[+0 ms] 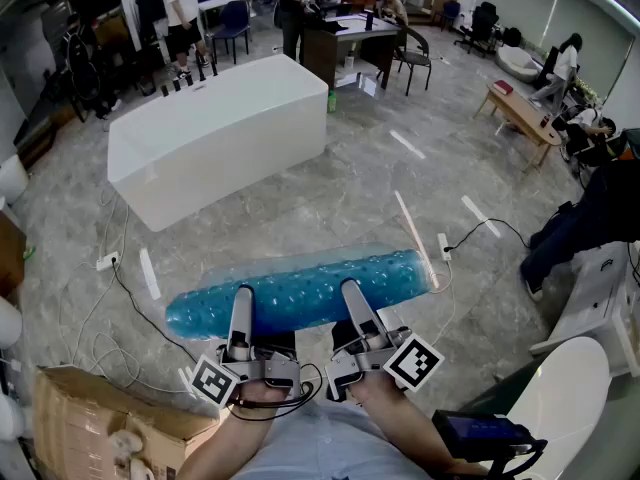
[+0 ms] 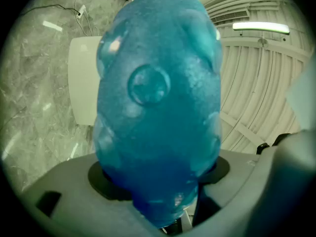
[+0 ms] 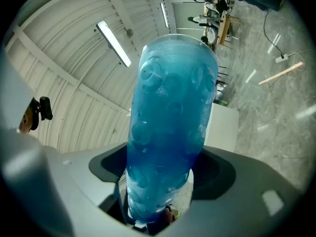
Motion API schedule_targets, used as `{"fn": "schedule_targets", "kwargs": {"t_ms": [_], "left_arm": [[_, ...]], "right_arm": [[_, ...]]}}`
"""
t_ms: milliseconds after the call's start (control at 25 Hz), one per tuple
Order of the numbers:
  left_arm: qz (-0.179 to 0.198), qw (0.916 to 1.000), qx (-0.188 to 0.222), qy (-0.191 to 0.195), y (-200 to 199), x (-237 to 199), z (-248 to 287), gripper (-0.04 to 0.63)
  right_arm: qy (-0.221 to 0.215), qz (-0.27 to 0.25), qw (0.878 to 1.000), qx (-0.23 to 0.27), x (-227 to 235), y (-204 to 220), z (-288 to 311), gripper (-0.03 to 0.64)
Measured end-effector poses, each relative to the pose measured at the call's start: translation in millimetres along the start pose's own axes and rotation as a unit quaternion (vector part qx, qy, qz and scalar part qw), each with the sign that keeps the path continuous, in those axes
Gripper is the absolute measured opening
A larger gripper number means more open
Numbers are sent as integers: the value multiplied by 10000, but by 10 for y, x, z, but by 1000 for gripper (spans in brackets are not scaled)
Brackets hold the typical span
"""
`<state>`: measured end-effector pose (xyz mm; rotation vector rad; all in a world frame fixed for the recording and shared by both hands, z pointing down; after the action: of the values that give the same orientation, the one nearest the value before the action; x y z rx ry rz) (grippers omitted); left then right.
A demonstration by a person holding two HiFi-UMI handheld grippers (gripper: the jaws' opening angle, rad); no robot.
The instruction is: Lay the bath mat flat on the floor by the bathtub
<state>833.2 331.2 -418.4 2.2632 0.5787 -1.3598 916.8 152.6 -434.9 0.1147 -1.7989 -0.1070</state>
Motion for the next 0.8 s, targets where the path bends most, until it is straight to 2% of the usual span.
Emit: {"fn": "schedule_targets", "kwargs": {"t_ms": [600,800], "left_arm": [[-13,10000,40,-36,20,23,-76,336],[23,10000,12,-81,145,20,-13,336]], "right_arm": [[80,14,9999,-94,-17,31,-72,377],[60,276,9996,-19,6,-118,-100,377]]}}
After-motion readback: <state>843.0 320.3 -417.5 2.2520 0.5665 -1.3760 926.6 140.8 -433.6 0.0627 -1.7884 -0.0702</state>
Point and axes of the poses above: the fingertips, and each gripper's own axes: z forward along the fingers, x to its right, y out of its underside, the point moved 5 cm from there along -z, backward along the fingers, and after that the axes turned 13 degrees about z, right-handed, at the moved point
